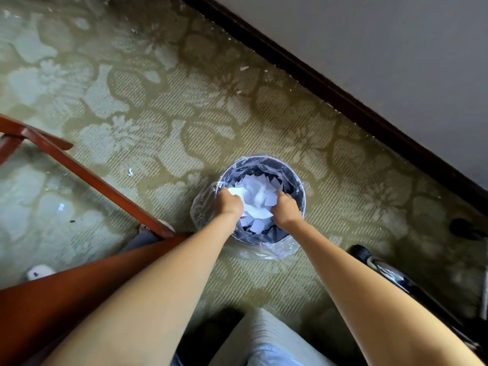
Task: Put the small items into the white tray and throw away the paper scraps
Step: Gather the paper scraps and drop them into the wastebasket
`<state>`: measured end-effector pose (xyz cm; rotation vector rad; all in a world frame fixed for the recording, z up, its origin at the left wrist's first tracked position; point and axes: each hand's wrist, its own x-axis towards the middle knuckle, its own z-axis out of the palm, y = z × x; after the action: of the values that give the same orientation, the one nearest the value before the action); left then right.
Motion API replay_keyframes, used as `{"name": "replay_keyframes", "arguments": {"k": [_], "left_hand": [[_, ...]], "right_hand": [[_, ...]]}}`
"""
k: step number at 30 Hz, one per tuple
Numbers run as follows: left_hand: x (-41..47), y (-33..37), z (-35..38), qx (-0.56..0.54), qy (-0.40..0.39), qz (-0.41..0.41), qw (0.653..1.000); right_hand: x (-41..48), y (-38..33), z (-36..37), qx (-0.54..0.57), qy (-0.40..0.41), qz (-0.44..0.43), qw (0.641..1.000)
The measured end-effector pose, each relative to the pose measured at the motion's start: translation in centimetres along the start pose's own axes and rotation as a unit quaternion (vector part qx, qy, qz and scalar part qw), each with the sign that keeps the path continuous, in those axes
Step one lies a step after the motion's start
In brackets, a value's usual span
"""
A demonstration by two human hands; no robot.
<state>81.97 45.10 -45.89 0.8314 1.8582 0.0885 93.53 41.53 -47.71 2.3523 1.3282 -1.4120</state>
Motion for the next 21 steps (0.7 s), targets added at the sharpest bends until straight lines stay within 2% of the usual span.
{"name": "replay_keyframes", "arguments": {"k": [2,8,12,15,18,21], "left_hand": [[0.4,0.0,0.2,-0.019,-0.001,-0.020,1.000],[0.0,-0.5,-0.1,-0.084,-0.066,-0.065,0.992],[-0.2,-1.6,-1.4,0.017,-0.062,-0.011,0.998],[-2.5,-0.8,-3.4,0.123,-0.030,0.049,0.991],[-5.4,0.3,-5.6,0.191,0.012,0.115,0.975],[-8.7,2.4,-7.9,0.229,0.045,0.176,0.956]], "right_hand": [[-0.1,-0.1,0.1,-0.008,0.003,0.004,1.000],[-0.7,-0.5,0.1,-0.044,-0.009,0.041,0.998],[-1.7,-1.4,0.2,-0.077,-0.013,0.027,0.997],[-3.3,-2.2,0.1,-0.130,-0.010,-0.008,0.991],[-6.0,-3.4,-1.0,-0.221,0.032,-0.069,0.972],[-9.1,-5.2,-3.7,-0.254,0.091,-0.126,0.954]]}}
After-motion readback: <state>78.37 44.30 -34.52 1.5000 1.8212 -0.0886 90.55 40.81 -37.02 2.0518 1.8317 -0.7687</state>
